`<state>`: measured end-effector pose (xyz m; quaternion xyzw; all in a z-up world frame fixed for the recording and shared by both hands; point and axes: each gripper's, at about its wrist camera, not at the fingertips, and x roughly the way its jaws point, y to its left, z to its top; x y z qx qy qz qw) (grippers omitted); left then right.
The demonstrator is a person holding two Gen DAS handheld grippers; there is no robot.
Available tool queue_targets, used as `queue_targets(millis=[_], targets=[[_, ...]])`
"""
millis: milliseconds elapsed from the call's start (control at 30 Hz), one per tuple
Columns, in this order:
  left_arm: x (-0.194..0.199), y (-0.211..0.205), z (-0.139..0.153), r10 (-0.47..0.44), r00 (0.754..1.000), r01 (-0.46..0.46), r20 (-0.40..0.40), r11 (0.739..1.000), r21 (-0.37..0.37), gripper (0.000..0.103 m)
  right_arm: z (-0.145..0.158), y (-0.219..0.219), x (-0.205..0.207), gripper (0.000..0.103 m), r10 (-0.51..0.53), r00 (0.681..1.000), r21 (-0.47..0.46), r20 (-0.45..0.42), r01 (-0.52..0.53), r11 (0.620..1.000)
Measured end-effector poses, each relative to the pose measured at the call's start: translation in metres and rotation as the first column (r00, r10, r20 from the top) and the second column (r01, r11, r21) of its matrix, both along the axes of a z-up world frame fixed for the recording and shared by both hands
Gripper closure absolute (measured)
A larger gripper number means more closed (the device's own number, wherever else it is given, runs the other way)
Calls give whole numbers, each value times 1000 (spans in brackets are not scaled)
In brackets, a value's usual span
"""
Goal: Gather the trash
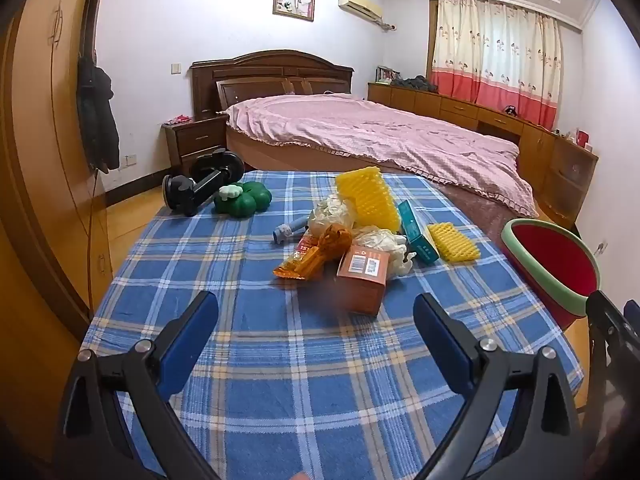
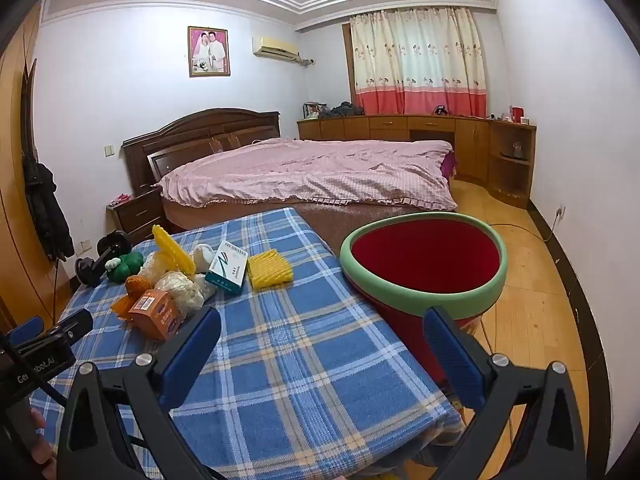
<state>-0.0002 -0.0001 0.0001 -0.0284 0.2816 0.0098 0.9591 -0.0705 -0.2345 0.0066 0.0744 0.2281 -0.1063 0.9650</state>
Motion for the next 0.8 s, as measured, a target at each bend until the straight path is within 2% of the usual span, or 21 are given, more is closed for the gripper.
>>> queue_targets(millis=[800], targets=[[0, 4, 0, 8, 1000, -8, -6, 1000, -15, 5, 0, -2, 1, 0, 0, 1000, 12, 2, 0, 1000]])
